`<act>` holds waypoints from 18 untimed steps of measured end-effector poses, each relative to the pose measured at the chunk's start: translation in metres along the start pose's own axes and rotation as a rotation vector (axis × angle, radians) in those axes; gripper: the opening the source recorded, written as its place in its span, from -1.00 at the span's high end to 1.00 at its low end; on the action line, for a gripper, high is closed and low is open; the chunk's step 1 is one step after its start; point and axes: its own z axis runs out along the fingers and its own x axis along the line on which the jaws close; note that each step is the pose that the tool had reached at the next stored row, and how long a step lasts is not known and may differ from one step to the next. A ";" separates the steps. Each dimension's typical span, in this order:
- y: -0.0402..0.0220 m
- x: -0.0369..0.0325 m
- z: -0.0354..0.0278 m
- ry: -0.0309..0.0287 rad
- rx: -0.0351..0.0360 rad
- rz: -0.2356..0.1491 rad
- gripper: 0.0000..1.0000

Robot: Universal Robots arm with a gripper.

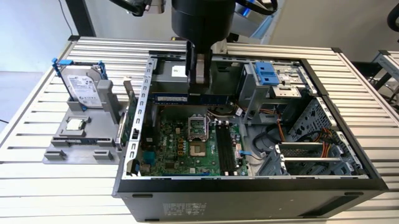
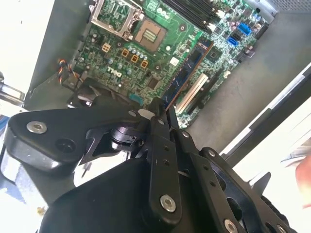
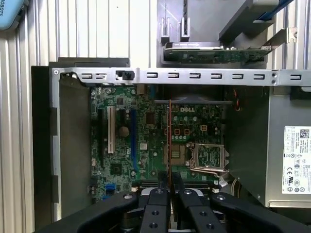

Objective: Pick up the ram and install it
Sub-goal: 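Pick up the ram and move it above insertion slot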

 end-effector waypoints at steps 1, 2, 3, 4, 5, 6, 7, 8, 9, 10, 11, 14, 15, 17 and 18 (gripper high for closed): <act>-0.0023 0.0000 0.0000 0.0000 -0.0001 0.000 1.00; -0.0047 -0.0001 -0.0001 0.0000 -0.0001 0.000 1.00; -0.0071 -0.0002 -0.0001 0.0000 -0.0001 0.000 1.00; -0.0092 -0.0002 -0.0002 0.0000 -0.0002 0.000 1.00; -0.0113 -0.0003 -0.0002 0.0000 -0.0002 0.000 1.00; -0.0132 -0.0004 -0.0003 0.0001 -0.0003 0.000 1.00; -0.0149 -0.0004 -0.0003 0.0001 -0.0002 0.000 1.00; -0.0165 -0.0006 -0.0003 0.0001 -0.0002 0.000 1.00; -0.0182 -0.0007 -0.0004 0.0002 -0.0002 0.000 1.00; -0.0198 -0.0008 -0.0003 0.0003 -0.0002 0.000 1.00; -0.0214 -0.0010 -0.0004 0.0004 -0.0002 0.000 1.00; -0.0260 -0.0011 -0.0004 0.0005 -0.0002 0.000 1.00; -0.0276 -0.0011 -0.0005 0.0006 -0.0002 0.000 1.00; -0.0309 -0.0012 -0.0005 0.0005 -0.0002 0.000 1.00; -0.0324 -0.0013 -0.0006 0.0006 -0.0002 0.000 1.00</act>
